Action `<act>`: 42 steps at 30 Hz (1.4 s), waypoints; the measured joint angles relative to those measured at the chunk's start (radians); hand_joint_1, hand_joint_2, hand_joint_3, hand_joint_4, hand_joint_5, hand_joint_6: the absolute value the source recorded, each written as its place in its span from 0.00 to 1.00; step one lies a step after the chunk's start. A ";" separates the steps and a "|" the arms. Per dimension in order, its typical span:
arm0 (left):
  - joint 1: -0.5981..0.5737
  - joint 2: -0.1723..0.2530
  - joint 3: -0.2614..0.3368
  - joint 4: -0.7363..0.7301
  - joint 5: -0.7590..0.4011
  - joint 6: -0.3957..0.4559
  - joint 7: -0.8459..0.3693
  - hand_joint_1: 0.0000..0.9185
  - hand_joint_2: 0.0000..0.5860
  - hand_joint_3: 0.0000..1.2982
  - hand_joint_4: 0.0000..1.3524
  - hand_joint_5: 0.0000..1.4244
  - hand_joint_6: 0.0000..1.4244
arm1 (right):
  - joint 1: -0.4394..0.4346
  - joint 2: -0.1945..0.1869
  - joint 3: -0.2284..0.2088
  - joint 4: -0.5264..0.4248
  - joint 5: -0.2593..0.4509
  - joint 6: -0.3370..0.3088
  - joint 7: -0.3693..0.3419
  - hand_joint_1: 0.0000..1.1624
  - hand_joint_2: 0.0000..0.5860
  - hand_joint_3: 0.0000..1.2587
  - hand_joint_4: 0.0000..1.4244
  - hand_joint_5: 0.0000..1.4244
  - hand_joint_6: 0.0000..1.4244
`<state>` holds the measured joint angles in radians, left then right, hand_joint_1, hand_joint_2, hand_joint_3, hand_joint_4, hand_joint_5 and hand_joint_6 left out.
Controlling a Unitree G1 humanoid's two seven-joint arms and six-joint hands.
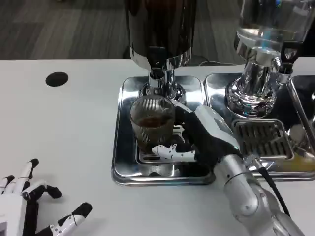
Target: Grasp the cup under the faucet to collect the drink, then remove the cup.
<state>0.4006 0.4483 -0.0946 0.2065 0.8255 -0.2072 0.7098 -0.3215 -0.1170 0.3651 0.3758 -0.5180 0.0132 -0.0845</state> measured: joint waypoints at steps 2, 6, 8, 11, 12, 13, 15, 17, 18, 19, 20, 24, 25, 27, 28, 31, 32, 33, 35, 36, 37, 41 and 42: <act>0.000 0.000 0.000 0.003 -0.005 -0.003 0.000 0.00 0.19 0.51 0.09 0.16 0.11 | 0.000 0.001 -0.001 0.009 0.002 -0.012 -0.008 0.61 0.30 0.17 0.25 0.24 0.22; 0.001 0.000 0.001 0.004 -0.019 -0.005 0.000 0.00 0.19 0.51 0.09 0.16 0.11 | 0.000 0.010 -0.007 0.024 0.017 -0.029 -0.028 0.61 0.30 0.15 0.22 0.21 0.22; 0.001 0.000 0.002 0.004 -0.028 -0.005 0.000 0.00 0.19 0.51 0.09 0.16 0.11 | 0.001 0.013 -0.010 0.031 0.025 -0.036 -0.032 0.61 0.30 0.14 0.22 0.21 0.21; 0.001 0.002 0.002 0.005 -0.030 -0.005 0.000 0.00 0.19 0.51 0.09 0.16 0.11 | 0.000 0.021 -0.016 0.047 0.035 -0.050 -0.036 0.60 0.30 0.13 0.20 0.19 0.22; 0.001 0.003 0.002 0.005 -0.030 -0.005 0.000 0.00 0.19 0.51 0.09 0.16 0.11 | 0.000 0.023 -0.017 0.049 0.036 -0.053 -0.036 0.60 0.30 0.11 0.19 0.18 0.21; 0.001 0.004 0.002 0.006 -0.031 -0.005 0.000 0.00 0.19 0.51 0.09 0.16 0.11 | 0.000 0.025 -0.020 0.054 0.038 -0.057 -0.037 0.59 0.29 0.09 0.18 0.17 0.20; 0.001 0.004 0.002 0.008 -0.031 -0.005 0.001 0.00 0.19 0.51 0.09 0.16 0.11 | -0.002 0.026 -0.021 0.062 0.040 -0.065 -0.037 0.58 0.29 0.06 0.14 0.14 0.18; 0.000 0.004 0.002 0.011 -0.031 -0.005 0.001 0.00 0.19 0.51 0.09 0.16 0.11 | -0.003 0.028 -0.021 0.069 0.043 -0.069 -0.035 0.56 0.29 0.03 0.12 0.13 0.16; 0.000 0.004 0.002 0.012 -0.031 -0.005 0.001 0.00 0.19 0.51 0.09 0.16 0.11 | -0.005 0.028 -0.021 0.073 0.044 -0.070 -0.033 0.55 0.29 0.01 0.11 0.12 0.15; 0.000 0.004 0.002 0.012 -0.032 -0.005 0.001 0.00 0.19 0.51 0.09 0.16 0.11 | -0.007 0.028 -0.021 0.077 0.045 -0.072 -0.031 0.55 0.29 0.01 0.10 0.11 0.14; 0.000 0.004 0.002 0.014 -0.032 -0.005 0.001 0.00 0.19 0.51 0.09 0.16 0.11 | -0.011 0.027 -0.021 0.083 0.048 -0.077 -0.025 0.54 0.28 0.00 0.09 0.10 0.14; -0.003 0.004 0.002 0.016 -0.031 -0.005 0.001 0.00 0.19 0.51 0.09 0.16 0.11 | -0.015 0.027 -0.022 0.088 0.053 -0.083 -0.003 0.51 0.27 0.00 0.05 0.07 0.12; -0.005 0.004 0.001 0.016 -0.031 -0.005 0.001 0.00 0.19 0.51 0.09 0.16 0.11 | -0.016 0.027 -0.022 0.089 0.056 -0.084 0.005 0.51 0.27 0.00 0.04 0.07 0.11; -0.005 0.004 0.001 0.016 -0.031 -0.005 0.001 0.00 0.19 0.51 0.09 0.16 0.11 | -0.017 0.027 -0.024 0.090 0.064 -0.084 0.014 0.51 0.26 0.00 0.04 0.06 0.10; -0.005 0.004 0.001 0.016 -0.031 -0.005 0.001 0.00 0.19 0.51 0.09 0.16 0.11 | -0.018 0.028 -0.026 0.090 0.073 -0.084 0.021 0.50 0.26 0.00 0.04 0.06 0.10; -0.005 0.004 0.001 0.018 -0.031 -0.005 0.001 0.00 0.19 0.51 0.09 0.16 0.11 | -0.019 0.029 -0.030 0.090 0.082 -0.084 0.030 0.50 0.26 0.00 0.04 0.06 0.10; -0.005 0.004 0.001 0.019 -0.031 -0.005 0.001 0.00 0.19 0.51 0.09 0.16 0.11 | -0.019 0.030 -0.031 0.090 0.087 -0.084 0.030 0.50 0.27 0.00 0.05 0.06 0.10; -0.005 0.004 0.001 0.019 -0.031 -0.005 0.001 0.00 0.19 0.51 0.09 0.16 0.11 | -0.019 0.032 -0.033 0.090 0.090 -0.084 0.030 0.49 0.27 0.00 0.05 0.07 0.10; -0.004 0.004 0.001 0.019 -0.031 -0.005 0.001 0.00 0.19 0.51 0.09 0.16 0.11 | -0.019 0.037 -0.039 0.090 0.096 -0.084 0.030 0.49 0.27 0.00 0.06 0.07 0.10; -0.003 0.004 0.001 0.019 -0.031 -0.005 0.001 0.00 0.19 0.51 0.09 0.16 0.11 | -0.019 0.040 -0.041 0.092 0.099 -0.084 0.029 0.49 0.27 0.00 0.07 0.08 0.10; -0.002 0.004 0.001 0.019 -0.031 -0.005 0.001 0.00 0.19 0.51 0.09 0.16 0.11 | -0.020 0.043 -0.042 0.094 0.102 -0.084 0.028 0.50 0.26 0.00 0.08 0.08 0.10; 0.006 0.005 0.003 0.019 -0.032 -0.005 0.002 0.00 0.19 0.51 0.09 0.16 0.11 | -0.023 0.050 -0.043 0.103 0.104 -0.086 0.015 0.50 0.26 0.02 0.10 0.10 0.11; 0.010 0.005 0.004 0.019 -0.032 -0.005 0.002 0.00 0.19 0.51 0.09 0.16 0.11 | -0.023 0.051 -0.043 0.105 0.104 -0.086 0.010 0.50 0.26 0.03 0.11 0.11 0.11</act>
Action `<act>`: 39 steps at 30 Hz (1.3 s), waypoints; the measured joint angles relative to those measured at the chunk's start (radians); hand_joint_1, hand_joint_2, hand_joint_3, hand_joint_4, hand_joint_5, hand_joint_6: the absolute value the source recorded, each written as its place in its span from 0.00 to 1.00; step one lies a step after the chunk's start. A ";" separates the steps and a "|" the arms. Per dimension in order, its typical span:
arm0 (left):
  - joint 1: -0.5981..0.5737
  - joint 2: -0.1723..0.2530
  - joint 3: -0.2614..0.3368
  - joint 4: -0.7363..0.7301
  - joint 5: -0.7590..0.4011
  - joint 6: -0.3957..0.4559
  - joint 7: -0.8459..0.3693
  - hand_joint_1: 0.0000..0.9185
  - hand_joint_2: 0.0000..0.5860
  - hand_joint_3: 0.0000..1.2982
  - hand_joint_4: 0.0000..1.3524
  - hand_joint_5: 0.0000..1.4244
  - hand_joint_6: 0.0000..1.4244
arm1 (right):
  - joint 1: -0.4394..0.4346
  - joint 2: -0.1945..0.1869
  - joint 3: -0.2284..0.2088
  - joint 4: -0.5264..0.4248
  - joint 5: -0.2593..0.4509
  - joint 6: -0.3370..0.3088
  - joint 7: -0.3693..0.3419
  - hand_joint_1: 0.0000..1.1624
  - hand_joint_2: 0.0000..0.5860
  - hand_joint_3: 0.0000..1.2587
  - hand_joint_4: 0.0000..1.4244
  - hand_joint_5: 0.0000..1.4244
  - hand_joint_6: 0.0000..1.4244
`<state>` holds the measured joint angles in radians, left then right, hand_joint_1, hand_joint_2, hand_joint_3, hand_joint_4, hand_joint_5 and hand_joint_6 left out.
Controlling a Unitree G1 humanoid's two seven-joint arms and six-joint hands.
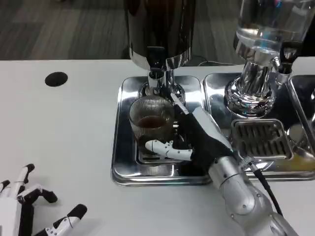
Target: Grasp the cup under the faucet to collect the drink, then remove the cup.
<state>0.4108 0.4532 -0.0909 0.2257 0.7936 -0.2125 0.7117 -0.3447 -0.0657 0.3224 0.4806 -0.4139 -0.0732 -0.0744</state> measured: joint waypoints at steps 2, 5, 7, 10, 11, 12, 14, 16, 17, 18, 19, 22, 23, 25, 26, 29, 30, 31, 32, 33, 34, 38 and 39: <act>0.006 0.001 0.001 0.000 -0.001 0.000 0.000 0.00 0.19 0.51 0.09 0.16 0.11 | 0.000 0.005 0.000 0.004 0.000 0.000 -0.008 0.51 0.26 0.06 0.13 0.13 0.12; 0.006 0.001 0.001 0.000 -0.001 0.000 0.000 0.00 0.19 0.51 0.09 0.16 0.11 | 0.000 0.010 -0.001 0.006 -0.001 0.000 -0.022 0.52 0.26 0.08 0.16 0.15 0.13; 0.007 0.001 0.002 0.000 -0.001 0.000 0.000 0.00 0.19 0.51 0.09 0.16 0.11 | 0.000 0.012 -0.001 0.010 -0.002 0.000 -0.031 0.53 0.27 0.10 0.17 0.17 0.14; 0.007 0.001 0.002 0.000 -0.001 0.000 0.000 0.00 0.19 0.51 0.09 0.17 0.11 | 0.000 0.015 0.000 0.018 -0.007 -0.005 -0.045 0.54 0.27 0.14 0.20 0.18 0.15; 0.007 0.001 0.002 0.000 -0.001 0.000 0.000 0.00 0.19 0.51 0.09 0.17 0.11 | 0.000 0.016 0.000 0.020 -0.010 -0.008 -0.049 0.55 0.27 0.16 0.21 0.19 0.15; 0.008 0.001 0.002 0.000 -0.001 0.000 0.000 0.00 0.19 0.51 0.09 0.17 0.11 | 0.000 0.017 0.000 0.021 -0.011 -0.009 -0.052 0.55 0.28 0.18 0.22 0.20 0.16; 0.009 0.001 0.002 0.000 -0.001 0.000 0.000 0.00 0.19 0.51 0.09 0.17 0.12 | -0.001 0.017 -0.001 0.024 -0.013 -0.010 -0.060 0.57 0.28 0.21 0.24 0.21 0.17; 0.011 0.001 0.003 0.000 -0.002 -0.001 0.000 0.00 0.19 0.51 0.09 0.17 0.12 | -0.002 0.018 0.000 0.025 -0.015 -0.010 -0.065 0.59 0.29 0.25 0.27 0.24 0.19; 0.012 0.001 0.003 0.000 -0.003 -0.001 0.001 0.00 0.19 0.51 0.09 0.17 0.12 | -0.002 0.019 0.000 0.026 -0.015 -0.010 -0.073 0.61 0.30 0.27 0.29 0.25 0.20; 0.012 0.001 0.004 0.000 -0.005 -0.002 0.001 0.00 0.19 0.51 0.09 0.17 0.12 | -0.004 0.020 -0.001 0.028 -0.016 -0.010 -0.082 0.62 0.31 0.29 0.32 0.27 0.21; 0.013 0.001 0.005 0.000 -0.006 -0.004 0.001 0.00 0.19 0.51 0.09 0.17 0.12 | -0.004 0.021 -0.002 0.030 -0.016 -0.012 -0.092 0.65 0.31 0.32 0.34 0.29 0.23; 0.017 0.001 0.015 0.000 -0.008 -0.015 0.003 0.00 0.19 0.51 0.09 0.17 0.12 | -0.004 0.030 -0.004 0.045 -0.020 -0.019 -0.133 0.68 0.31 0.39 0.40 0.34 0.26; 0.018 0.001 0.016 0.000 -0.008 -0.017 0.003 0.00 0.19 0.51 0.09 0.17 0.12 | -0.004 0.032 -0.005 0.047 -0.020 -0.021 -0.145 0.70 0.31 0.41 0.42 0.36 0.27; 0.018 0.001 0.021 0.000 -0.008 -0.020 0.003 0.00 0.19 0.51 0.09 0.17 0.12 | -0.002 0.035 -0.007 0.056 -0.022 -0.030 -0.173 0.70 0.31 0.43 0.44 0.37 0.28; 0.018 0.001 0.023 0.000 -0.008 -0.020 0.003 0.00 0.19 0.51 0.09 0.17 0.12 | 0.000 0.036 -0.009 0.058 -0.022 -0.035 -0.185 0.71 0.33 0.45 0.46 0.38 0.29; 0.017 0.001 0.029 0.001 -0.014 -0.022 0.003 0.00 0.20 0.51 0.09 0.17 0.12 | 0.011 0.036 -0.014 0.059 -0.023 -0.051 -0.208 0.71 0.33 0.48 0.48 0.41 0.30; 0.017 0.001 0.029 0.001 -0.017 -0.023 0.003 0.00 0.20 0.51 0.09 0.17 0.12 | 0.013 0.035 -0.016 0.059 -0.023 -0.054 -0.211 0.71 0.33 0.48 0.49 0.41 0.30; 0.016 0.001 0.029 0.001 -0.019 -0.024 0.003 0.00 0.20 0.51 0.09 0.17 0.12 | 0.017 0.034 -0.020 0.056 -0.023 -0.059 -0.216 0.71 0.33 0.48 0.49 0.41 0.31; 0.015 0.001 0.029 0.001 -0.022 -0.027 0.003 0.00 0.20 0.51 0.09 0.17 0.12 | 0.025 0.031 -0.023 0.052 -0.023 -0.063 -0.220 0.71 0.33 0.49 0.50 0.42 0.31; 0.013 0.001 0.029 0.002 -0.022 -0.028 0.003 0.00 0.20 0.51 0.09 0.17 0.12 | 0.033 0.027 -0.026 0.042 -0.024 -0.064 -0.221 0.71 0.33 0.50 0.50 0.42 0.31; 0.012 0.000 0.029 0.003 -0.022 -0.028 0.003 0.00 0.20 0.51 0.09 0.17 0.12 | 0.041 0.022 -0.028 0.032 -0.025 -0.064 -0.221 0.71 0.33 0.50 0.50 0.43 0.31; 0.001 0.000 0.027 0.010 -0.022 -0.030 0.003 0.00 0.20 0.51 0.09 0.17 0.12 | 0.085 0.002 -0.044 -0.020 -0.027 -0.065 -0.220 0.71 0.33 0.50 0.50 0.43 0.31; -0.001 0.000 0.025 0.012 -0.022 -0.030 0.003 0.00 0.20 0.51 0.09 0.17 0.12 | 0.094 -0.004 -0.047 -0.030 -0.027 -0.064 -0.219 0.71 0.33 0.51 0.51 0.43 0.31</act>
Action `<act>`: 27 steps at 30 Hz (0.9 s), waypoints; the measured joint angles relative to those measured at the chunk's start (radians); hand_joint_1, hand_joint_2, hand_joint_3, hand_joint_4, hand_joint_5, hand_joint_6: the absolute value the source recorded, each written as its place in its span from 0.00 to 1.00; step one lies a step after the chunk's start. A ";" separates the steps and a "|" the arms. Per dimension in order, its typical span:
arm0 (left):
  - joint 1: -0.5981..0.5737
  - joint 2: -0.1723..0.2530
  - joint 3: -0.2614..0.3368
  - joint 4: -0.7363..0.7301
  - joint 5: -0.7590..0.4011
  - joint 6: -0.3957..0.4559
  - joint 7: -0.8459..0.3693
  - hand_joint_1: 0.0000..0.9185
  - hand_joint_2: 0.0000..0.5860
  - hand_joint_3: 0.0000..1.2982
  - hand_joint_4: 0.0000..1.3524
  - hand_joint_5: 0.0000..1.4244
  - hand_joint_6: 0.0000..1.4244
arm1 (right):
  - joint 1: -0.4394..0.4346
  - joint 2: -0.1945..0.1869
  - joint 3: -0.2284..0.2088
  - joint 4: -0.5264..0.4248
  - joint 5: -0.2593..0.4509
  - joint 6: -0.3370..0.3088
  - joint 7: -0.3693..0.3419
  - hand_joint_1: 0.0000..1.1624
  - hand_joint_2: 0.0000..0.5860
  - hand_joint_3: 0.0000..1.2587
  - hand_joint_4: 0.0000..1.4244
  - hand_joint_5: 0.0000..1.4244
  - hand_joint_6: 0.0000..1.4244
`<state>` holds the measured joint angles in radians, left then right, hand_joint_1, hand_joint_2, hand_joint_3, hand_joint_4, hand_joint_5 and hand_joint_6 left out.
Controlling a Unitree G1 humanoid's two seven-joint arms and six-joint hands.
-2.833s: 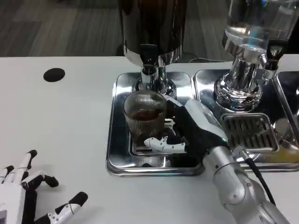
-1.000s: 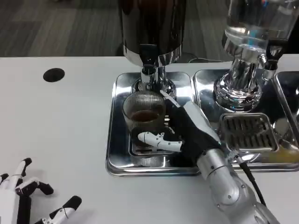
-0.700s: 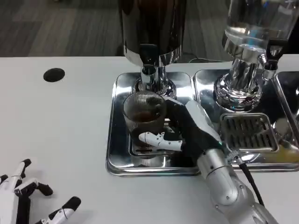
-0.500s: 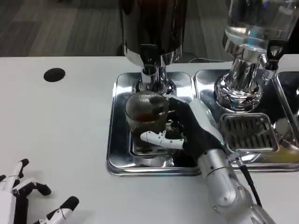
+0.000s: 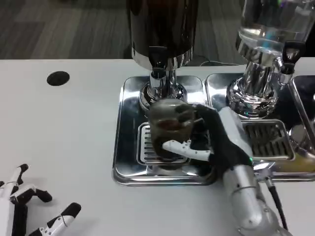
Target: Grasp the cup under the faucet to collect the drink, then remove the cup.
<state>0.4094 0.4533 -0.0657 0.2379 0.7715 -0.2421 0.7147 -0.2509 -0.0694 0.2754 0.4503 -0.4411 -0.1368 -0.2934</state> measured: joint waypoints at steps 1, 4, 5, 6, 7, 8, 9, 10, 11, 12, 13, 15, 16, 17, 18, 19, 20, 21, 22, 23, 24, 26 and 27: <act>-0.006 -0.001 -0.003 0.001 0.001 0.000 0.000 0.00 0.20 0.51 0.09 0.17 0.12 | 0.016 -0.011 -0.004 -0.025 -0.001 0.000 0.004 0.71 0.33 0.51 0.51 0.43 0.31; -0.021 -0.001 -0.013 0.006 0.001 -0.002 0.000 0.00 0.20 0.51 0.09 0.17 0.12 | 0.049 -0.029 -0.019 -0.084 -0.002 0.001 0.014 0.71 0.33 0.51 0.51 0.43 0.31; -0.023 -0.001 -0.016 0.007 0.001 -0.003 0.000 0.00 0.20 0.51 0.09 0.17 0.12 | 0.058 -0.033 -0.024 -0.102 -0.003 0.001 0.015 0.71 0.33 0.51 0.51 0.43 0.31; -0.026 -0.001 -0.021 0.008 0.001 -0.003 0.000 0.00 0.20 0.51 0.09 0.17 0.12 | 0.065 -0.040 -0.029 -0.118 -0.003 0.003 0.016 0.71 0.33 0.51 0.51 0.43 0.31; -0.029 -0.002 -0.026 0.008 0.001 -0.005 0.000 0.00 0.20 0.51 0.09 0.17 0.12 | 0.077 -0.051 -0.034 -0.142 -0.005 0.004 0.020 0.71 0.33 0.51 0.51 0.43 0.31; -0.029 -0.002 -0.028 0.008 0.002 -0.006 0.000 0.00 0.20 0.51 0.09 0.17 0.12 | 0.083 -0.057 -0.037 -0.156 -0.006 0.004 0.022 0.71 0.33 0.51 0.51 0.43 0.31; -0.029 -0.002 -0.029 0.008 0.003 -0.006 0.000 0.00 0.20 0.51 0.09 0.17 0.11 | 0.092 -0.062 -0.041 -0.171 -0.008 0.005 0.022 0.71 0.33 0.51 0.51 0.43 0.31; -0.029 -0.002 -0.029 0.008 0.004 -0.006 0.000 0.00 0.20 0.50 0.09 0.17 0.11 | 0.111 -0.072 -0.049 -0.201 -0.018 0.008 0.022 0.71 0.33 0.51 0.51 0.43 0.31; -0.029 -0.002 -0.029 0.008 0.004 -0.006 0.000 0.00 0.20 0.50 0.09 0.17 0.11 | 0.119 -0.078 -0.051 -0.215 -0.026 0.008 0.022 0.71 0.33 0.52 0.51 0.43 0.31; -0.029 -0.002 -0.029 0.006 0.006 -0.006 0.000 0.00 0.20 0.50 0.09 0.17 0.11 | 0.134 -0.087 -0.054 -0.236 -0.040 0.010 0.022 0.71 0.33 0.52 0.51 0.43 0.32; -0.030 -0.002 -0.029 0.004 0.006 -0.006 0.000 0.00 0.20 0.49 0.09 0.16 0.11 | 0.151 -0.095 -0.057 -0.260 -0.048 0.011 0.022 0.71 0.33 0.52 0.51 0.43 0.32; -0.030 -0.002 -0.029 0.001 0.006 -0.006 0.000 0.00 0.20 0.49 0.09 0.16 0.11 | 0.174 -0.099 -0.065 -0.289 -0.052 0.012 0.022 0.71 0.33 0.52 0.51 0.43 0.32; -0.031 -0.002 -0.029 -0.003 0.008 -0.006 0.000 0.00 0.20 0.49 0.09 0.16 0.11 | 0.190 -0.100 -0.070 -0.307 -0.054 0.013 0.022 0.71 0.33 0.52 0.52 0.43 0.32; -0.032 -0.001 -0.029 -0.008 0.018 -0.004 0.000 0.00 0.20 0.49 0.09 0.16 0.11 | 0.202 -0.101 -0.074 -0.323 -0.057 0.014 0.021 0.71 0.33 0.52 0.52 0.43 0.32; -0.033 -0.001 -0.030 -0.014 0.026 -0.001 0.000 0.00 0.20 0.49 0.09 0.16 0.11 | 0.214 -0.102 -0.077 -0.338 -0.061 0.014 0.021 0.71 0.33 0.52 0.52 0.43 0.32; -0.034 0.000 -0.032 -0.020 0.031 0.004 0.000 0.00 0.20 0.49 0.09 0.16 0.11 | 0.225 -0.102 -0.082 -0.351 -0.063 0.014 0.021 0.71 0.33 0.52 0.52 0.43 0.32; -0.035 0.000 -0.033 -0.027 0.043 0.011 0.000 0.00 0.20 0.49 0.09 0.16 0.11 | 0.240 -0.103 -0.088 -0.367 -0.064 0.014 0.021 0.71 0.33 0.52 0.52 0.43 0.32; -0.036 0.000 -0.033 -0.031 0.052 0.013 0.000 0.00 0.19 0.49 0.09 0.16 0.11 | 0.250 -0.103 -0.093 -0.377 -0.064 0.014 0.021 0.71 0.33 0.52 0.52 0.43 0.32; -0.036 0.001 -0.034 -0.040 0.062 0.015 0.000 0.00 0.19 0.49 0.09 0.16 0.11 | 0.271 -0.104 -0.104 -0.395 -0.063 0.013 0.021 0.71 0.33 0.52 0.52 0.44 0.32; -0.037 0.001 -0.035 -0.051 0.064 0.016 0.000 0.00 0.19 0.49 0.09 0.16 0.11 | 0.299 -0.106 -0.113 -0.415 -0.063 0.013 0.020 0.71 0.33 0.52 0.52 0.44 0.32; -0.038 0.001 -0.036 -0.055 0.065 0.017 0.000 0.00 0.19 0.49 0.09 0.16 0.11 | 0.312 -0.107 -0.117 -0.423 -0.063 0.013 0.020 0.71 0.33 0.52 0.52 0.44 0.32; -0.045 0.000 -0.038 -0.065 0.066 0.017 0.000 0.00 0.19 0.48 0.09 0.16 0.11 | 0.353 -0.109 -0.132 -0.451 -0.069 0.014 0.019 0.71 0.33 0.52 0.52 0.44 0.32; -0.046 0.001 -0.038 -0.069 0.066 0.018 0.000 0.00 0.19 0.48 0.09 0.16 0.11 | 0.370 -0.110 -0.136 -0.462 -0.072 0.013 0.017 0.71 0.33 0.52 0.52 0.44 0.32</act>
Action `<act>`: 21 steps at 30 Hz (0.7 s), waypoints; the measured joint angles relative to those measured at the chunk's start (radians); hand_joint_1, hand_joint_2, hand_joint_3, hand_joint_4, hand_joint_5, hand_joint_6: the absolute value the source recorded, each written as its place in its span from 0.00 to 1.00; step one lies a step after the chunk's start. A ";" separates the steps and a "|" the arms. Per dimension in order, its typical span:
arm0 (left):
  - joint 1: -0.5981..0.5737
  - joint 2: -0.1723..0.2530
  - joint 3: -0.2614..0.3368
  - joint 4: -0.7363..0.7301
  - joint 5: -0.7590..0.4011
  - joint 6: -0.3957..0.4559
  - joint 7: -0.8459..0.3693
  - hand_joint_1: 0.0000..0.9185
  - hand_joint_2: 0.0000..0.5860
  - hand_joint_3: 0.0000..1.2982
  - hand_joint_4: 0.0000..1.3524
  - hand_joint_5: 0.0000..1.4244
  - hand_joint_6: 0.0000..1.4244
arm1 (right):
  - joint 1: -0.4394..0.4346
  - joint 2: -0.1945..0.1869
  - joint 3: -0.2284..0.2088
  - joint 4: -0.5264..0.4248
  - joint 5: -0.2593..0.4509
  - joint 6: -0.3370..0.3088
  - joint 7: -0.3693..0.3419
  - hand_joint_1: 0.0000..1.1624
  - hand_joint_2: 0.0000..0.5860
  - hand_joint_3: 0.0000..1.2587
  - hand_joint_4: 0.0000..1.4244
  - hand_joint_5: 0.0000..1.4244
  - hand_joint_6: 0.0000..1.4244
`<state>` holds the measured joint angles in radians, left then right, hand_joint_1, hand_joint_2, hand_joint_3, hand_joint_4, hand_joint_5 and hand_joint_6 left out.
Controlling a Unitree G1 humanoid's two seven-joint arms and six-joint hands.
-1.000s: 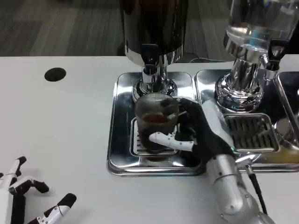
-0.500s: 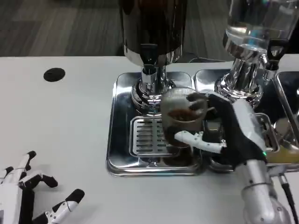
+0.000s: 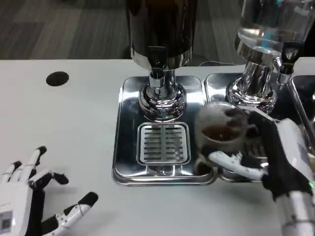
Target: Grasp the cup under the faucet to collect the drink, then remove the cup.
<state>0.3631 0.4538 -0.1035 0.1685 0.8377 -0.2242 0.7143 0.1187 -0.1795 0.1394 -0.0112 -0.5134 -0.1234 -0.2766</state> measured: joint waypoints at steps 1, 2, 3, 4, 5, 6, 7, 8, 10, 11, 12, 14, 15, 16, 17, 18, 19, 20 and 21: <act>-0.005 0.000 -0.002 -0.004 0.000 0.001 -0.001 0.00 0.19 0.48 0.09 0.16 0.11 | 0.025 -0.001 -0.007 -0.014 -0.006 0.000 -0.003 0.71 0.33 0.52 0.52 0.45 0.32; -0.007 0.000 -0.003 -0.007 0.000 0.001 -0.002 0.00 0.18 0.48 0.09 0.16 0.11 | 0.039 -0.002 -0.010 -0.023 -0.009 0.000 -0.004 0.71 0.33 0.52 0.52 0.45 0.32; -0.010 0.000 -0.006 -0.012 0.000 0.001 -0.003 0.00 0.18 0.48 0.09 0.16 0.11 | 0.059 -0.003 -0.014 -0.036 -0.012 0.000 -0.007 0.71 0.33 0.52 0.52 0.45 0.32; -0.013 0.000 -0.009 -0.014 0.000 0.001 -0.003 0.00 0.18 0.48 0.09 0.16 0.11 | 0.067 -0.002 -0.015 -0.041 -0.014 0.000 -0.009 0.71 0.33 0.52 0.52 0.45 0.32; -0.017 0.000 -0.016 -0.018 0.001 0.001 -0.004 0.00 0.18 0.48 0.09 0.16 0.11 | 0.083 -0.002 -0.017 -0.050 -0.015 0.000 -0.013 0.71 0.33 0.52 0.52 0.45 0.32; -0.017 0.000 -0.019 -0.020 0.001 0.002 -0.005 0.00 0.18 0.48 0.09 0.16 0.11 | 0.090 -0.001 -0.017 -0.055 -0.015 0.000 -0.014 0.71 0.33 0.52 0.52 0.45 0.32; -0.018 0.000 -0.022 -0.021 0.001 0.002 -0.005 0.00 0.18 0.48 0.09 0.16 0.11 | 0.098 0.000 -0.018 -0.060 -0.015 -0.001 -0.015 0.71 0.33 0.52 0.52 0.45 0.32; -0.018 0.000 -0.027 -0.022 0.002 0.003 -0.006 0.00 0.18 0.48 0.09 0.16 0.11 | 0.109 0.003 -0.019 -0.065 -0.015 -0.004 -0.019 0.71 0.33 0.52 0.52 0.45 0.32; -0.018 0.000 -0.032 -0.022 0.002 0.006 -0.009 0.00 0.18 0.48 0.09 0.16 0.11 | 0.131 0.007 -0.020 -0.071 -0.014 -0.013 -0.026 0.71 0.33 0.52 0.52 0.45 0.32; -0.018 0.000 -0.033 -0.022 0.002 0.008 -0.010 0.00 0.18 0.48 0.09 0.16 0.11 | 0.139 0.007 -0.020 -0.071 -0.014 -0.015 -0.028 0.71 0.33 0.52 0.52 0.45 0.32; -0.018 0.000 -0.033 -0.022 0.002 0.010 -0.010 0.00 0.18 0.48 0.09 0.16 0.11 | 0.152 0.007 -0.020 -0.071 -0.014 -0.020 -0.030 0.71 0.33 0.52 0.52 0.45 0.32; -0.018 0.000 -0.034 -0.022 0.002 0.011 -0.010 0.00 0.18 0.48 0.09 0.16 0.11 | 0.169 0.009 -0.020 -0.071 -0.014 -0.029 -0.033 0.71 0.33 0.52 0.52 0.45 0.32; -0.018 0.000 -0.036 -0.022 0.002 0.011 -0.010 0.00 0.18 0.48 0.09 0.16 0.11 | 0.182 0.009 -0.020 -0.070 -0.014 -0.041 -0.039 0.71 0.33 0.52 0.52 0.45 0.32; -0.018 0.000 -0.036 -0.022 0.002 0.011 -0.011 0.00 0.18 0.48 0.09 0.16 0.11 | 0.189 0.009 -0.019 -0.070 -0.014 -0.047 -0.042 0.71 0.33 0.52 0.52 0.45 0.32; -0.018 0.000 -0.038 -0.022 0.002 0.011 -0.011 0.00 0.18 0.48 0.09 0.16 0.11 | 0.207 0.009 -0.018 -0.069 -0.015 -0.064 -0.049 0.71 0.33 0.52 0.52 0.45 0.32; -0.018 -0.001 -0.040 -0.022 0.002 0.012 -0.012 0.00 0.18 0.48 0.09 0.16 0.11 | 0.214 0.009 -0.015 -0.068 -0.016 -0.068 -0.050 0.71 0.34 0.51 0.52 0.45 0.32; -0.018 -0.001 -0.041 -0.022 0.002 0.012 -0.012 0.00 0.18 0.48 0.09 0.16 0.11 | 0.220 0.009 -0.013 -0.062 -0.023 -0.076 -0.057 0.71 0.34 0.51 0.52 0.45 0.32; -0.018 -0.001 -0.043 -0.022 0.002 0.013 -0.012 0.00 0.18 0.48 0.09 0.16 0.11 | 0.227 0.009 -0.009 -0.054 -0.032 -0.088 -0.067 0.71 0.34 0.51 0.51 0.45 0.32; -0.018 -0.001 -0.047 -0.022 0.002 0.014 -0.012 0.00 0.18 0.48 0.09 0.16 0.11 | 0.236 0.009 -0.003 -0.041 -0.039 -0.103 -0.078 0.71 0.34 0.51 0.51 0.45 0.32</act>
<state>0.3448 0.4528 -0.1510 0.1463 0.8400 -0.2101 0.7026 0.3544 -0.1702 0.1366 -0.0523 -0.5519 -0.2268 -0.3546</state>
